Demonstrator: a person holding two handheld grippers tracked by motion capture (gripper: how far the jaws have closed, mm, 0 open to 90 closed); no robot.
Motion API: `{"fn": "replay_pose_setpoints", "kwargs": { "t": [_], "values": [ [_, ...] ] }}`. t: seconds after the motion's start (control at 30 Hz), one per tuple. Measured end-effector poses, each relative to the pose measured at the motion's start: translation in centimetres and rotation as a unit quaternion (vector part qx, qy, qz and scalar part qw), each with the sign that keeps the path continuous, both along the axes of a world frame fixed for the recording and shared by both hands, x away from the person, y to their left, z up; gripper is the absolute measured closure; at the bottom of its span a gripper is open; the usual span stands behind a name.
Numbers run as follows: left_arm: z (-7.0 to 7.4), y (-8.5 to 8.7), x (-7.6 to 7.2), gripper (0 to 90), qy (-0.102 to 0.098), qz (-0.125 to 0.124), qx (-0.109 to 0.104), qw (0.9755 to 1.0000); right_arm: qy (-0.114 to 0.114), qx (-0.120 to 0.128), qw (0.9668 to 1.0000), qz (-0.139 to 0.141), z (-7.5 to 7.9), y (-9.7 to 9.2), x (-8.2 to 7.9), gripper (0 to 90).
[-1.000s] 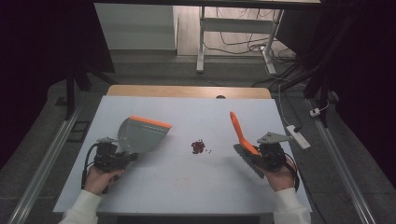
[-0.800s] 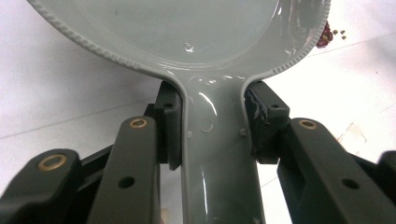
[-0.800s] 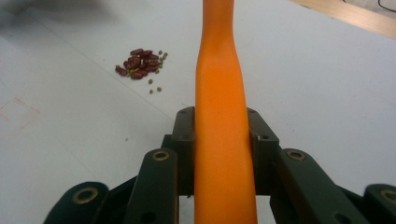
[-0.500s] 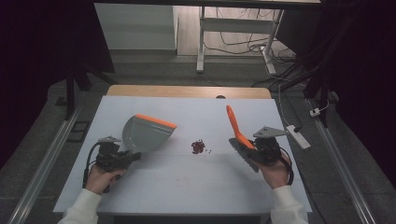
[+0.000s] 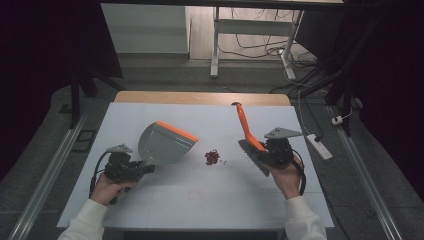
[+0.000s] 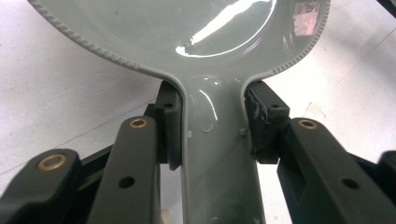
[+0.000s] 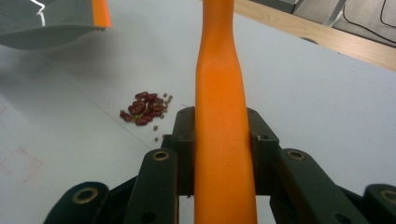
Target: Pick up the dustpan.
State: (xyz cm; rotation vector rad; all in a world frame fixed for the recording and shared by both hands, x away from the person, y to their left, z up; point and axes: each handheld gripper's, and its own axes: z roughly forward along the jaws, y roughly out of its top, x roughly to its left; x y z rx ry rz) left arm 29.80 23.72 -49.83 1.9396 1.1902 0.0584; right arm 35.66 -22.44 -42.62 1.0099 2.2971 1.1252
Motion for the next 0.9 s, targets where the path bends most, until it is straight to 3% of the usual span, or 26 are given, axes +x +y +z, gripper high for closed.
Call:
{"fn": "replay_pose_setpoints", "kwargs": {
  "t": [0.1, 0.17, 0.3, 0.43, 0.7, 0.9],
  "values": [
    [0.2, -0.2, -0.1, 61.2, -0.007, -0.011, -0.001, 0.9999, 0.001, 0.001, 1.0000, 0.003, 0.0, 0.3, 0.1, 70.0],
    [0.4, -0.1, -0.2, 61.2, -0.010, -0.033, 0.002, 0.9994, 0.002, 0.002, 1.0000, 0.006, -0.1, 0.7, 0.4, 70.0],
    [0.7, 0.2, -0.5, 61.2, -0.010, -0.040, 0.001, 0.9992, 0.011, 0.015, 0.9998, 0.012, -0.3, 1.3, 1.0, 70.0],
    [0.8, 0.2, -0.6, 61.2, -0.010, -0.049, 0.001, 0.9988, 0.011, 0.009, 0.9996, 0.023, -0.6, 2.9, 1.9, 70.0],
    [1.1, -0.7, -1.3, 61.2, -0.016, -0.086, 0.024, 0.9959, 0.009, -0.002, 0.9993, 0.036, -0.8, 4.3, 2.3, 69.9],
    [1.2, -1.4, -1.8, 61.2, -0.007, -0.107, 0.046, 0.9932, 0.014, 0.003, 0.9992, 0.037, -1.1, 4.6, 2.7, 70.0]
  ]
}}
